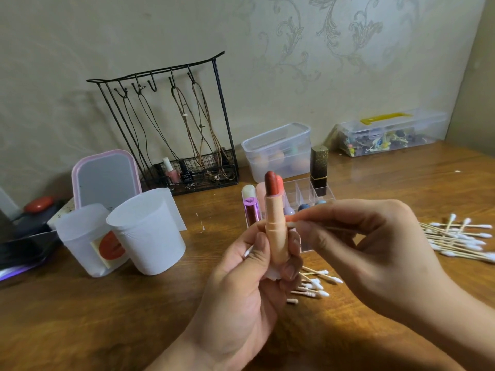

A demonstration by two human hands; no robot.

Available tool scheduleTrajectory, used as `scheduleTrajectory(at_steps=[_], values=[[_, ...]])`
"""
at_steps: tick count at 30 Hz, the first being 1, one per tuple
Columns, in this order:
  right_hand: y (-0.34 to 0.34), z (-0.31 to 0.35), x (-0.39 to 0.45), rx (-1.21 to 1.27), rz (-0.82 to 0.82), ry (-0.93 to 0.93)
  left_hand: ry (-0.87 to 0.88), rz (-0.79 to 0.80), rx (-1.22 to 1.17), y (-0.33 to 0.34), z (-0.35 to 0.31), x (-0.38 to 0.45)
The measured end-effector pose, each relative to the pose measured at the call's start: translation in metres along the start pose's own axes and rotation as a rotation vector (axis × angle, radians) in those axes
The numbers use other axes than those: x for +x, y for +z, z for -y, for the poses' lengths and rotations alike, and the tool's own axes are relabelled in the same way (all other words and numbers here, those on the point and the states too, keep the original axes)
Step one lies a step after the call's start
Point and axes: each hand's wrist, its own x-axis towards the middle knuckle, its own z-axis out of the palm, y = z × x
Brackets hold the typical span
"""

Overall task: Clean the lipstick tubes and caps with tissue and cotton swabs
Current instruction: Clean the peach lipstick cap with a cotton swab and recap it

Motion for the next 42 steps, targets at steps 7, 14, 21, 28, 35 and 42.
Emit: scheduleTrajectory(at_steps=[7, 14, 21, 28, 35, 42], values=[[-0.0015, 0.0021, 0.0002, -0.006, 0.025, 0.003, 0.069, -0.046, 0.096, 0.0030, 0.0001, 0.0005], [-0.0045, 0.0052, 0.0000, 0.037, 0.070, 0.015, 0.099, -0.026, 0.123, 0.0025, 0.0000, 0.0007], [-0.0049, 0.0045, 0.0014, 0.011, 0.089, 0.036, 0.098, -0.028, 0.181, 0.0010, -0.0011, 0.0002], [-0.0012, 0.0036, -0.0013, -0.006, 0.072, 0.040, 0.083, -0.013, 0.150, -0.0006, -0.0024, 0.0017], [-0.0015, 0.0036, -0.0020, 0.003, 0.058, 0.050, 0.059, -0.012, 0.155, -0.0001, -0.0007, 0.0019], [-0.0004, 0.0024, -0.0026, 0.028, 0.045, 0.049, 0.019, -0.030, 0.114, 0.0018, -0.0009, 0.0008]])
